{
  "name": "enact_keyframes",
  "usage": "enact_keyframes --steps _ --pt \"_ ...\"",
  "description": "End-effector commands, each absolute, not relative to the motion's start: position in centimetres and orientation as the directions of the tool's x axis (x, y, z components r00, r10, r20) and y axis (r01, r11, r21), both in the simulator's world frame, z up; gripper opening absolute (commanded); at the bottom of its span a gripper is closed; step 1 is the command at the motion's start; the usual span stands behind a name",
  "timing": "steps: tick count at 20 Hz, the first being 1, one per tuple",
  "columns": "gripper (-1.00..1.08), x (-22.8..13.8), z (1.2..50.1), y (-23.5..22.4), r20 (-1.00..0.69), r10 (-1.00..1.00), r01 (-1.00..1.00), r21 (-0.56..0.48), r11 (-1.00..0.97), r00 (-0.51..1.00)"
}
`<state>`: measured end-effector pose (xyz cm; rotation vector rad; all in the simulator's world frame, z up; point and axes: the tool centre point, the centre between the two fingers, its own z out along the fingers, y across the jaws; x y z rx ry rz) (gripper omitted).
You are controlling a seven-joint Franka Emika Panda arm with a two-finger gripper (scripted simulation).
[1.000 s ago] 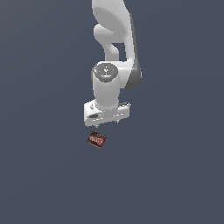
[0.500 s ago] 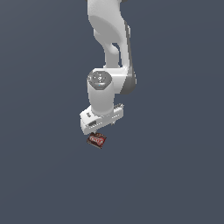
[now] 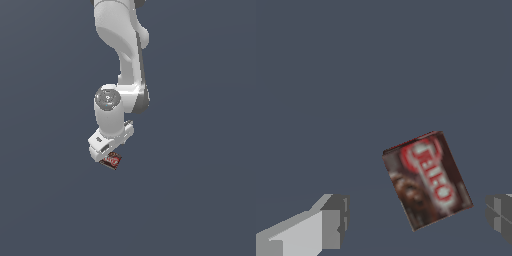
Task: Pick up the object and move it to a goal position.
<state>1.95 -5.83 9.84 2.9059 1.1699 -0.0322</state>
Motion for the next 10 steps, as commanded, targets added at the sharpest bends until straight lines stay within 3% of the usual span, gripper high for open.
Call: enact_keyframes --steps 1,10 --pt "1.00 2.1 9.3 -6.3 -0.019 0.737 0.737 0.000 -0.676 0.676" --pt "1.00 2.6 7.6 -7.7 -0.008 0.857 0.857 -0.002 -0.516 0.516"
